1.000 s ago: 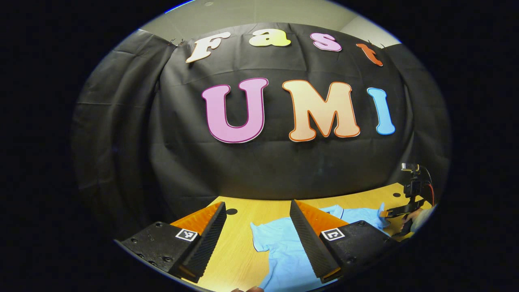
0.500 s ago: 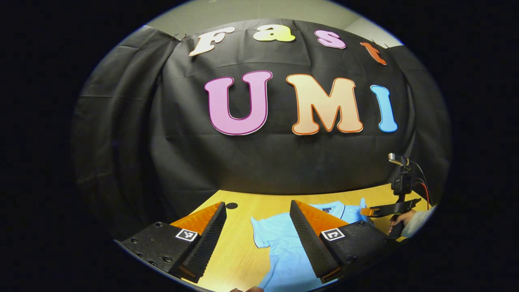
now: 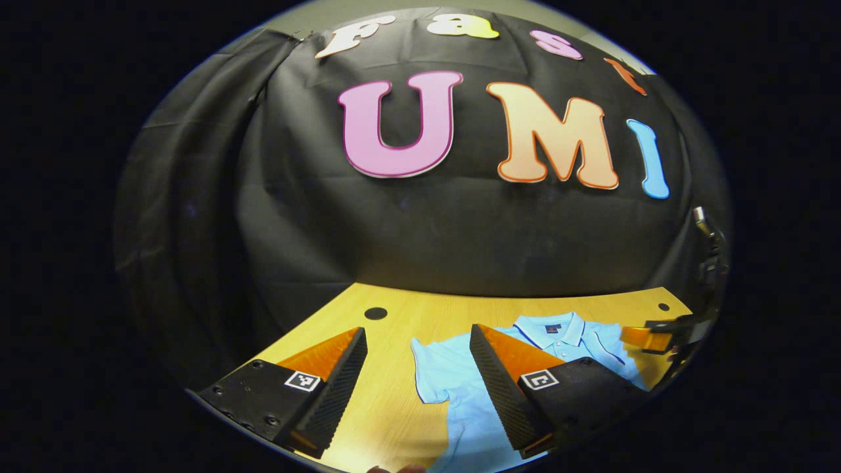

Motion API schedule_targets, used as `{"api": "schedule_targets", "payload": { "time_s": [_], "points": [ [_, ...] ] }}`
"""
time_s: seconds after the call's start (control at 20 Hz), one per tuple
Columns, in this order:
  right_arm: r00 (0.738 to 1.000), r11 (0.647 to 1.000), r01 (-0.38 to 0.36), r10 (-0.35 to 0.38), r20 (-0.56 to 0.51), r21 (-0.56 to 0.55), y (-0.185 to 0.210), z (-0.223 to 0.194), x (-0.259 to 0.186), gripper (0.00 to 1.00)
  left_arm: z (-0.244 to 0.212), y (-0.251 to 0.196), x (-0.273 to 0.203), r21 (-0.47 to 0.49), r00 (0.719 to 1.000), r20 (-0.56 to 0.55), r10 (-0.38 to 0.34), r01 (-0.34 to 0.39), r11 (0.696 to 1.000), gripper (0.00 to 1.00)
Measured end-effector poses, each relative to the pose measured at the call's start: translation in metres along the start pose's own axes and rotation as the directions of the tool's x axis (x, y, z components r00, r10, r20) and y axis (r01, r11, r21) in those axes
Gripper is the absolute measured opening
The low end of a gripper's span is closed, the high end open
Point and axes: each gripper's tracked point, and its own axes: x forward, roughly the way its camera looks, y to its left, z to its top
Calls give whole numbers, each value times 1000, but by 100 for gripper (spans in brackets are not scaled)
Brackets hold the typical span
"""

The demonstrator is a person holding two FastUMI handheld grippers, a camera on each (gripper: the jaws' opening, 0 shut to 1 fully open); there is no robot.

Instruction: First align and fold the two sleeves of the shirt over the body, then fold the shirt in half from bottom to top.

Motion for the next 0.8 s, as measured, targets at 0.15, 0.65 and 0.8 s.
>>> {"api": "schedule_targets", "payload": {
  "time_s": [0.15, 0.65, 0.8],
  "points": [
    [1000, 1000, 7, -7, 1, 11, -10, 2, -33, 98, -28, 5, 38, -19, 998, -63, 12, -13, 1000, 94],
    [997, 995, 42, -37, -64, 88, -37, -27, -99, 98, -125, 1, 119, -110, 936, -351, -19, -21, 994, 95],
    [997, 996, 38, -33, -68, 86, -38, -31, -106, 98, -136, 8, 128, -101, 923, -384, -1, -41, 994, 96]
  ]
}}
